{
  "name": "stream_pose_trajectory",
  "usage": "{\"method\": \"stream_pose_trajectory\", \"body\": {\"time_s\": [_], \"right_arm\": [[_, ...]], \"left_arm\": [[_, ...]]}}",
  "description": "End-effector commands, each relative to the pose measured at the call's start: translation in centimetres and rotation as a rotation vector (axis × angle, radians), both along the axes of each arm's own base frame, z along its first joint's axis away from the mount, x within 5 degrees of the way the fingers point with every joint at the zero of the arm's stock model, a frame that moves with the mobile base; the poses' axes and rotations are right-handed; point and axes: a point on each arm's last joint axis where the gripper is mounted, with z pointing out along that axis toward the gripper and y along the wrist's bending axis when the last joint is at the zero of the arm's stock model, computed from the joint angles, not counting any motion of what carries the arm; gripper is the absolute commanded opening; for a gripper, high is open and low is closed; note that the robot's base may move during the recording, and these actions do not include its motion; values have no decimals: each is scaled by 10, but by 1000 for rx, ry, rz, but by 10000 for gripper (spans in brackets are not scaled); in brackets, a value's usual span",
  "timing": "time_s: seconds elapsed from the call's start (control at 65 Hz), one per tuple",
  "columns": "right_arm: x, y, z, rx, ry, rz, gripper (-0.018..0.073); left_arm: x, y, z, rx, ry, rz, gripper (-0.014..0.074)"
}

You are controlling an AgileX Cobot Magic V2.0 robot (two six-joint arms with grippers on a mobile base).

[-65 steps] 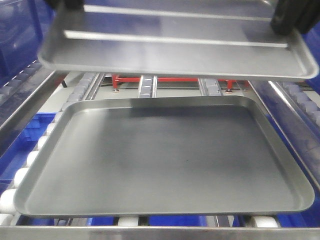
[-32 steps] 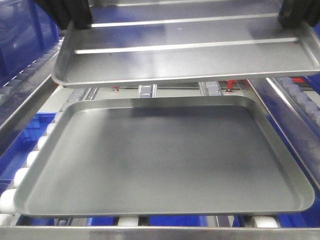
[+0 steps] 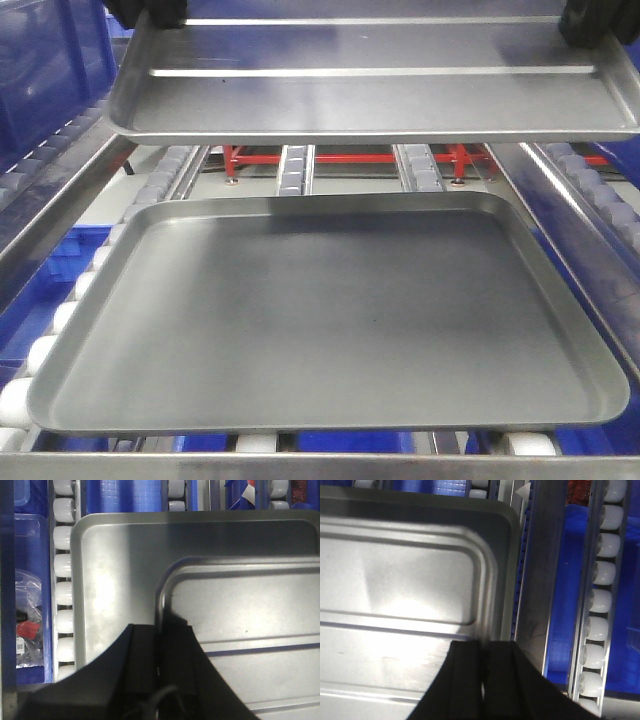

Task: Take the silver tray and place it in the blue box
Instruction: 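Lift the silver tray up off the rack with both grippers, then hold the tray with both grippers while the base drives to the blue bin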

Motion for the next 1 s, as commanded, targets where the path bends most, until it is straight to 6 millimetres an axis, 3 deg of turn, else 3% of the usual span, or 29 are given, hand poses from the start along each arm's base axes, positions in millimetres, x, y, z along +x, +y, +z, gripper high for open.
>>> {"method": "stream_pose_trajectory", "body": {"time_s": [0.0, 0.985], "right_arm": [[-1, -9, 19, -33, -92, -4, 59], [-1, -9, 19, -32, -93, -3, 59]], "left_arm": [[-3, 9, 22, -7, -81, 2, -97], [-3, 9, 22, -7, -81, 2, -97]]}}
